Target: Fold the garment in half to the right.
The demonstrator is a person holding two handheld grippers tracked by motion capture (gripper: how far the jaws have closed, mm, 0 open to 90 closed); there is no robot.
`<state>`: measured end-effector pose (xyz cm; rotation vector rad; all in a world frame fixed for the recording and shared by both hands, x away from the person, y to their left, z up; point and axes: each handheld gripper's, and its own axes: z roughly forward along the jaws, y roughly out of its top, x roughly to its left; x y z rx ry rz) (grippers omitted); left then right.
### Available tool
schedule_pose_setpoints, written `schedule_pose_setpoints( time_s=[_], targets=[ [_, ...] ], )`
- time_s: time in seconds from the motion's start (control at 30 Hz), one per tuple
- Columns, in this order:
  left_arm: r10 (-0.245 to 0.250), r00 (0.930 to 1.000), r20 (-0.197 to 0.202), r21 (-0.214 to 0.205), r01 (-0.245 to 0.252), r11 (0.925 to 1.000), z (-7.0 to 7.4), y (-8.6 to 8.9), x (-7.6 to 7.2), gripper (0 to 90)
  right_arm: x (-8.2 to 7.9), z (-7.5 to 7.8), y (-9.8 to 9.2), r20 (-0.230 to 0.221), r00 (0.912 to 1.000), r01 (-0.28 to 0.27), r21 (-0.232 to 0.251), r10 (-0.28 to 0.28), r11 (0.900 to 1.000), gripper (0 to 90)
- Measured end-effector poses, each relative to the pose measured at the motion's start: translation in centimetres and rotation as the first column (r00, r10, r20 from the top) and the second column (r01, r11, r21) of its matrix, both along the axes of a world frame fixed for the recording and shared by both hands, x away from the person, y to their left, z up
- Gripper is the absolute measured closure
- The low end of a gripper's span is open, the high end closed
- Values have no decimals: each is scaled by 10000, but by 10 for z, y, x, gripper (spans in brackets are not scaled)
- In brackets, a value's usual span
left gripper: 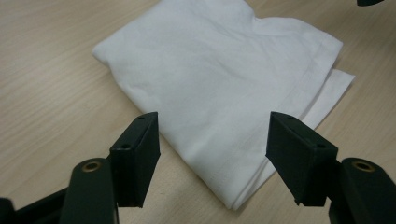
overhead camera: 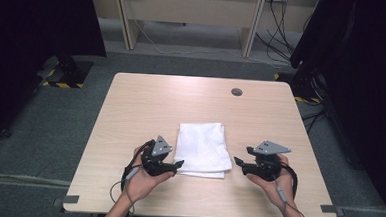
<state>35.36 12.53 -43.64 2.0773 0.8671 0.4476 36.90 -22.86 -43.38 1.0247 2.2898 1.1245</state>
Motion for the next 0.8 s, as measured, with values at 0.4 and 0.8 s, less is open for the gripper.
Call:
schedule_pose_setpoints(
  time_s=[0.4, 0.8],
  targets=[
    [279, 9985, 468, -577, -252, 9980, 13, 15, -11, 309, -7, 14, -18, 348, 9988, 336, 199, -343, 9992, 336],
    [813, 9926, 907, -961, -725, 9927, 23, 35, -19, 289, -13, 21, -35, 483, 9959, 739, 404, -758, 9964, 297]
  ],
)
